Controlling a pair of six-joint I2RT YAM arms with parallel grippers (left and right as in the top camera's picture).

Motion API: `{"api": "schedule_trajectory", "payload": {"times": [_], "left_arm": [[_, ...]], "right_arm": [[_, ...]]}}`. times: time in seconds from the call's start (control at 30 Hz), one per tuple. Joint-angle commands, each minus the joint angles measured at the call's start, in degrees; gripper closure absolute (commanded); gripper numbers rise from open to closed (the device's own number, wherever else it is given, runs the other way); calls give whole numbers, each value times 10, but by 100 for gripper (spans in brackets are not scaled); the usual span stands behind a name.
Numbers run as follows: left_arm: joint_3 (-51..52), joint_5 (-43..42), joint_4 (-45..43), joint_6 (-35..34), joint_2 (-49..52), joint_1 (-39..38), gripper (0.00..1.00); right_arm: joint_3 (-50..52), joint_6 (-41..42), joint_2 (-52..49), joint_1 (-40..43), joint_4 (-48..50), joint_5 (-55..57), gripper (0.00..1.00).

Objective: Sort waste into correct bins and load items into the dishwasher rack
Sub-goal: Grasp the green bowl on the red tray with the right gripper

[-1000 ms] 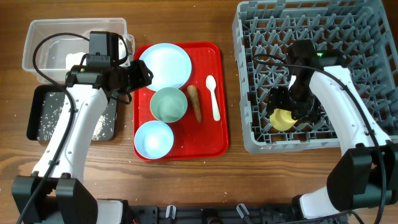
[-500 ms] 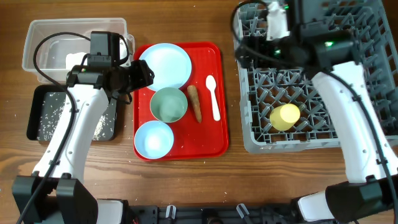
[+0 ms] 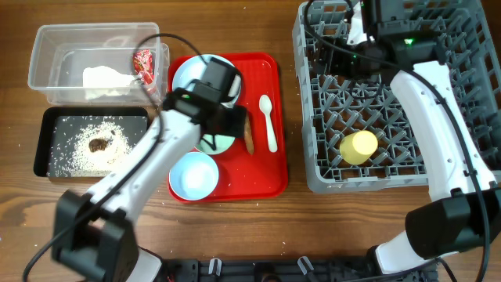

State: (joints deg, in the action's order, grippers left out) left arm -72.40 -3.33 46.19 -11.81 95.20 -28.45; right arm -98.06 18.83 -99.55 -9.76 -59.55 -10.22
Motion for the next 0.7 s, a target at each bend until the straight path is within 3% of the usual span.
{"api": "schedule_trajectory", "payload": {"times": [0.0, 0.1, 0.17, 0.23, 0.27, 0.33, 0.43, 0.67], "left_arm": [[-5, 28, -14, 12, 39, -20, 46], [-25, 71, 4, -86, 17, 16, 47], [-69, 73, 55, -138, -30, 95, 43], [-79, 68, 61, -144, -74, 158, 27], [-79, 69, 62, -144, -90, 189, 14], [-79, 69, 65, -141, -115, 251, 0], [-79, 69, 75, -142, -119, 316, 0], [-79, 69, 75, -142, -118, 347, 0]], "right_arm": [[-1, -8, 0, -1, -7, -2, 9], [0, -8, -1, -5, -5, -42, 10], [7, -7, -6, -43, -3, -51, 13], [12, -3, -23, -95, -1, -50, 16], [13, 9, -36, -121, 0, -50, 17], [13, 30, -76, -179, 7, -48, 25], [14, 57, -129, -229, 21, -48, 39], [13, 99, -251, -298, 71, -48, 50]]}}
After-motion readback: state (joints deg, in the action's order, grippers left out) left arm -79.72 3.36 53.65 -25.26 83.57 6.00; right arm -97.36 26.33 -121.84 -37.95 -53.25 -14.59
